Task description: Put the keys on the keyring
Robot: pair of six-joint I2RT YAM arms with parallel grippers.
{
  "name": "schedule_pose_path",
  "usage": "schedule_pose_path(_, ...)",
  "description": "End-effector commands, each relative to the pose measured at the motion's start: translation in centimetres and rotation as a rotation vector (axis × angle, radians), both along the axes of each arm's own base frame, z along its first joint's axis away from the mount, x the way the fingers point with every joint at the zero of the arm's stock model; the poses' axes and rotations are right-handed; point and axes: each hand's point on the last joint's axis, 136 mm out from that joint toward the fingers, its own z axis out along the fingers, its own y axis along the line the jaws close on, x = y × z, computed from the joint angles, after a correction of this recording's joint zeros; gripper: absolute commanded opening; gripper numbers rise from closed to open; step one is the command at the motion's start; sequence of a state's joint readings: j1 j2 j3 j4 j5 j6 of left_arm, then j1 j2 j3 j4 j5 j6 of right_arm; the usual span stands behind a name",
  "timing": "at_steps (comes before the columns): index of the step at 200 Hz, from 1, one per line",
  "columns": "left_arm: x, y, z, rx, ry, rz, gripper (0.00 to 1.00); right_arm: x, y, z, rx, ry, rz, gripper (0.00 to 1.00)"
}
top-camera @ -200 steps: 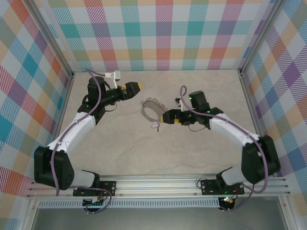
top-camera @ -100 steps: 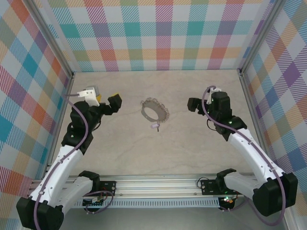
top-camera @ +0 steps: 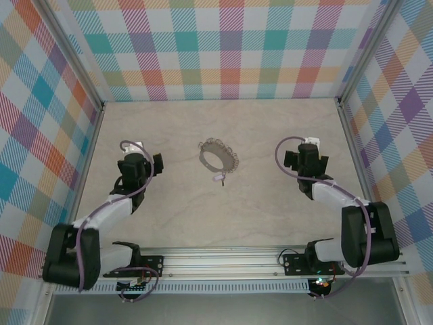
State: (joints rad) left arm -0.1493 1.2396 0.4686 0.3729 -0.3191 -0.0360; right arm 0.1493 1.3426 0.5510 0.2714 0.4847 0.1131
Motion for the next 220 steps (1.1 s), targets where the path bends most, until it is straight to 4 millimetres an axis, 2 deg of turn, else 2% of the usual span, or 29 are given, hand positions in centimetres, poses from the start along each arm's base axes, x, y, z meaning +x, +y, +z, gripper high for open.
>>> schedule_pose_path(1,1.1,1.4,-0.6,0.017,-0.082,0.048,1.00,1.2,-0.8,1.8,-0.004,-0.176,0.013,1.00)
schedule_pose_path(7,1.1,1.4,-1.3,0.010,-0.087,0.045,1.00,1.1,-1.0,1.4,0.023,-0.185,0.011,1.00)
schedule_pose_path(17,1.3,1.3,-1.3,-0.006,-0.114,0.034,1.00,1.2,-1.0,1.5,0.048,-0.240,0.022,1.00)
schedule_pose_path(33,1.5,1.1,-1.9,-0.021,-0.130,0.004,1.00,1.0,-0.5,0.4,0.057,-0.262,0.065,1.00)
schedule_pose_path(58,1.6,0.6,-3.4,-0.041,-0.145,-0.044,1.00,1.1,1.6,0.4,0.066,-0.289,0.199,1.00)
schedule_pose_path(72,2.0,0.0,-3.8,-0.042,-0.138,-0.085,1.00,1.1,2.6,-0.6,0.069,-0.287,0.261,1.00)
schedule_pose_path(81,2.2,-0.3,-4.1,-0.049,-0.111,-0.106,1.00,1.4,2.4,-0.3,0.062,-0.321,0.249,1.00)
schedule_pose_path(98,2.7,-1.2,-4.3,-0.053,-0.082,-0.163,1.00,1.9,2.6,-0.9,0.087,-0.263,0.273,1.00)
schedule_pose_path(110,3.1,-2.4,-4.7,-0.056,-0.041,-0.235,1.00,2.4,2.1,-1.3,0.120,-0.216,0.257,1.00)
schedule_pose_path(159,3.4,-1.5,-4.8,-0.086,-0.033,-0.206,1.00,2.5,1.8,-1.5,0.146,-0.204,0.257,1.00)
schedule_pose_path(220,3.3,-1.6,-4.7,-0.079,-0.037,-0.204,1.00,2.4,1.9,-1.4,0.142,-0.210,0.263,1.00)
